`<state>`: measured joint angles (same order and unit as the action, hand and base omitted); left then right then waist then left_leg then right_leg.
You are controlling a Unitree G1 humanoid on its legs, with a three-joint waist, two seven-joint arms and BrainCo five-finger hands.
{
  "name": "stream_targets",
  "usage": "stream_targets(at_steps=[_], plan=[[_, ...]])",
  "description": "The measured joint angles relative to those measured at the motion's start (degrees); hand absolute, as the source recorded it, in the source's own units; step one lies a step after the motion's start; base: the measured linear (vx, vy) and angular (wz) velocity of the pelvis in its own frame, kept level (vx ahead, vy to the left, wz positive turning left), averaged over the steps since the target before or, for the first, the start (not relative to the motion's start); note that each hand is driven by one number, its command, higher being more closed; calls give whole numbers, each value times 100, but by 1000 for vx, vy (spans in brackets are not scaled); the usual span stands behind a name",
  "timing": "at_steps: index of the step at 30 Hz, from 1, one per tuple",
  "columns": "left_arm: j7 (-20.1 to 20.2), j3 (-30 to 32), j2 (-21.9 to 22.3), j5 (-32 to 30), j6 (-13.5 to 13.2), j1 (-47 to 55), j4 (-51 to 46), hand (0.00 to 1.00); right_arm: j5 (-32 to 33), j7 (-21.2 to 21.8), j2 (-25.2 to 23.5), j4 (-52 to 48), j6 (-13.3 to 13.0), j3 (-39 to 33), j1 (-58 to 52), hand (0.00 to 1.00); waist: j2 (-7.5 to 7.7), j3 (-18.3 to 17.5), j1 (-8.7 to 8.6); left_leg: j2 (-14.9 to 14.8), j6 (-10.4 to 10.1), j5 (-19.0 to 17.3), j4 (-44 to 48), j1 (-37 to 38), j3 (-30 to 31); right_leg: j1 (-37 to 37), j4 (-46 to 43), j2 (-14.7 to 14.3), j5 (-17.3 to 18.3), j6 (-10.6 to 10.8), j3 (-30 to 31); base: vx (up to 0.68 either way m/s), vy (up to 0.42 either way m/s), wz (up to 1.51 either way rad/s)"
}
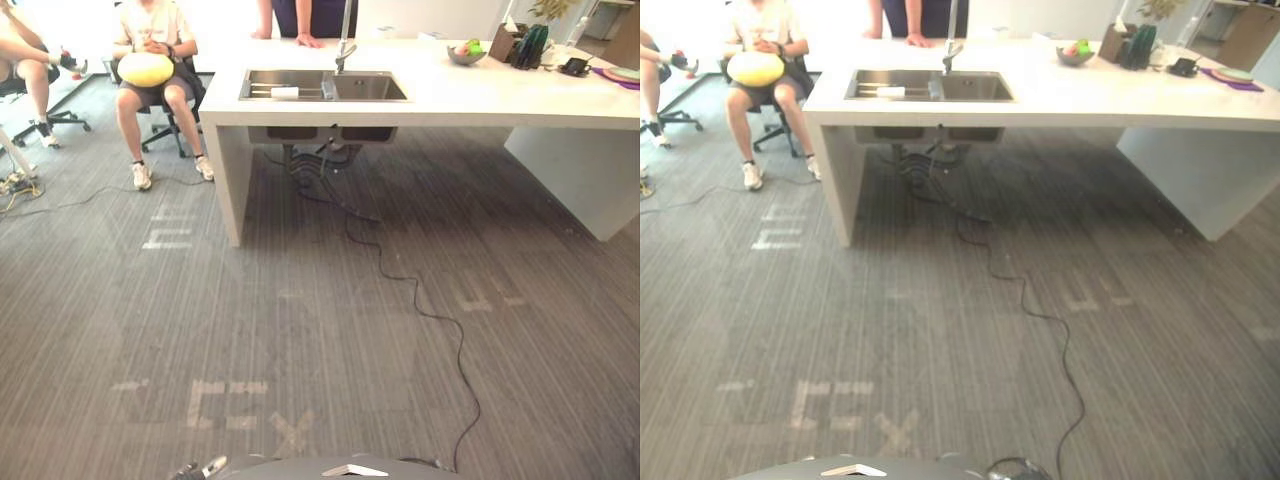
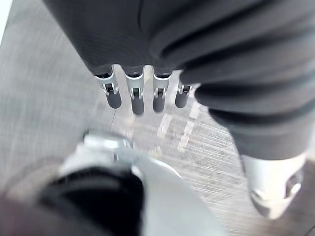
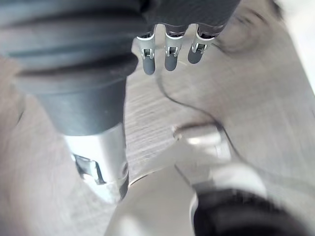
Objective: Walk over to the sink, pick up the cup, carry it to the dishwasher, place the cup inside the dishwasher, then close the dishwasher door
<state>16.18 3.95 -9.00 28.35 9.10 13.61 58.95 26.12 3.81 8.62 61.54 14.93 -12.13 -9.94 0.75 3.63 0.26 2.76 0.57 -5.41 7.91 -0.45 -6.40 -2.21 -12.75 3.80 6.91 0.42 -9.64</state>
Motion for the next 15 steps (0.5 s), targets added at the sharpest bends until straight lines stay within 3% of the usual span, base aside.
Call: stream_targets(at_steps=[2, 4, 10, 15], plan=[[278, 227, 113, 259, 18, 34, 78, 0, 522, 126, -107, 98, 230, -407, -43, 0, -71, 25, -43, -83, -156, 114, -459, 90, -245, 54, 432, -17, -192, 4, -85, 50, -37, 16], [400, 279, 180, 360, -32, -25, 131, 0, 552, 169, -94, 148, 243, -527, 47, 0, -179, 237, -66, -197, -191, 337, -628, 244, -465, 259, 739, -86, -344, 4, -164, 44, -27, 6], [432, 280, 114, 532, -26, -37, 251, 0, 48, 234, -143, 238, -253, -651, 187, 0, -170, 404, -28, -368, -202, 411, -755, 552, -591, 769, 1419, -317, -635, 17, -204, 92, -61, -7], [329, 272, 144, 531, -72, -21, 264, 0, 82, 360, -154, 228, -657, -656, 308, 0, -168, 468, -26, -424, -278, 372, -847, 765, -624, 1048, 1677, -415, -701, 46, -227, 82, -49, -8]])
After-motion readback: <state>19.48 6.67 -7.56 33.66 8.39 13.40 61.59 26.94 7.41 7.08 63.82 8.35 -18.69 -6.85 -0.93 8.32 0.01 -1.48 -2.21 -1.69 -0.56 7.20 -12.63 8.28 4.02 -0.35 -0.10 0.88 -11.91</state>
